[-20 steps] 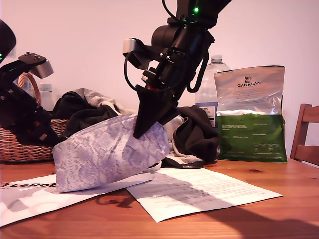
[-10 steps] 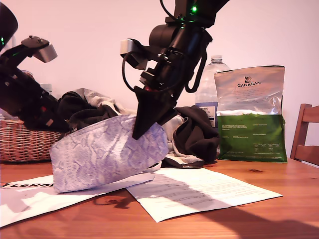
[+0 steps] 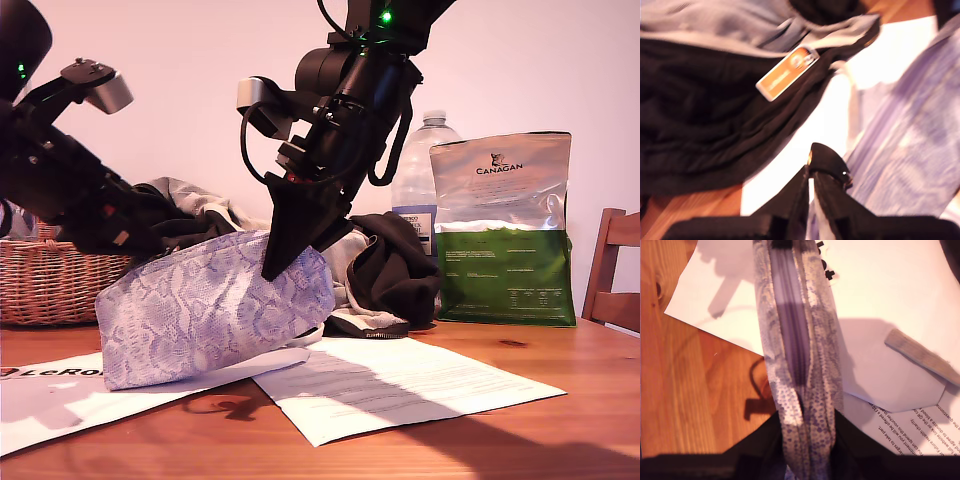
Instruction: Open the zipper in the zip bag in front of you
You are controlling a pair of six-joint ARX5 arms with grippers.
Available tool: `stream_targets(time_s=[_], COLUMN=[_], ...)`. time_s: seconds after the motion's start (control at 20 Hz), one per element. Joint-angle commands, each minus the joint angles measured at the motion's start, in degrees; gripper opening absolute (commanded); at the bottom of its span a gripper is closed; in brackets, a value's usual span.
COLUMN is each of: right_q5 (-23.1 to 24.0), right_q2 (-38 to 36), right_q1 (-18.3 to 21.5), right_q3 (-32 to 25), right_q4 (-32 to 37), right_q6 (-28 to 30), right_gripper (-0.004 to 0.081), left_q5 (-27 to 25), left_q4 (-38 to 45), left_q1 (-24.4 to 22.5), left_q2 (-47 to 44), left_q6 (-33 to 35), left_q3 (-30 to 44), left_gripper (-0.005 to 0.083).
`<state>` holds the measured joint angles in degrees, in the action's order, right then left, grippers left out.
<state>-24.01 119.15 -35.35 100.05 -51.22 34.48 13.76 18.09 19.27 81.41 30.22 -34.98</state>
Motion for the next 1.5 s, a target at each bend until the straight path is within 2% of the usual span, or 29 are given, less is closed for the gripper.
stream_targets(time_s=[0.0,0.25,0.75,0.85,0.95,1.0,1.25,1.45], right_q5=[-0.5,-0.5,-0.5,-0.5,-0.5,-0.5,-0.4,0.4], right_q2=[-1.1,-1.1,-1.1,-1.1,-1.1,-1.1,-1.1,-1.1], right_q1=[-0.7,-1.0,-1.4,-1.4,-1.4,-1.4,-1.4,-1.4], right_q3=[0.4,0.4,0.4,0.4,0.4,0.4,0.4,0.4], right_q4=[0.6,0.6,0.5,0.5,0.5,0.6,0.5,0.7], right_q6=[-0.2,-0.2,-0.2,-0.3,-0.4,-0.4,-0.4,-0.3], right_gripper=[0.0154,0.0154,0.0154,0.0154,0.0154,0.0154,0.0154,0.0157], left_q5=[0.7,0.7,0.7,0.0,-0.8,-0.9,-1.5,-0.3], left_q4=[1.5,4.8,5.4,5.7,6.7,7.4,6.3,-2.1], left_q1=[1.4,4.2,8.8,8.7,8.6,8.6,8.2,5.0], left_q2=[-1.0,-1.0,-1.0,-1.0,-1.0,-1.0,-3.9,-8.4], left_q6=[-0.3,-2.9,-4.3,-4.3,-4.3,-4.2,-2.5,0.1], left_q3=[-0.8,-1.3,-2.8,-2.8,-2.8,-2.8,-2.8,-2.9], left_gripper=[-0.0019,-0.0019,-0.0015,0.0050,0.0243,0.0312,0.0326,0.0326])
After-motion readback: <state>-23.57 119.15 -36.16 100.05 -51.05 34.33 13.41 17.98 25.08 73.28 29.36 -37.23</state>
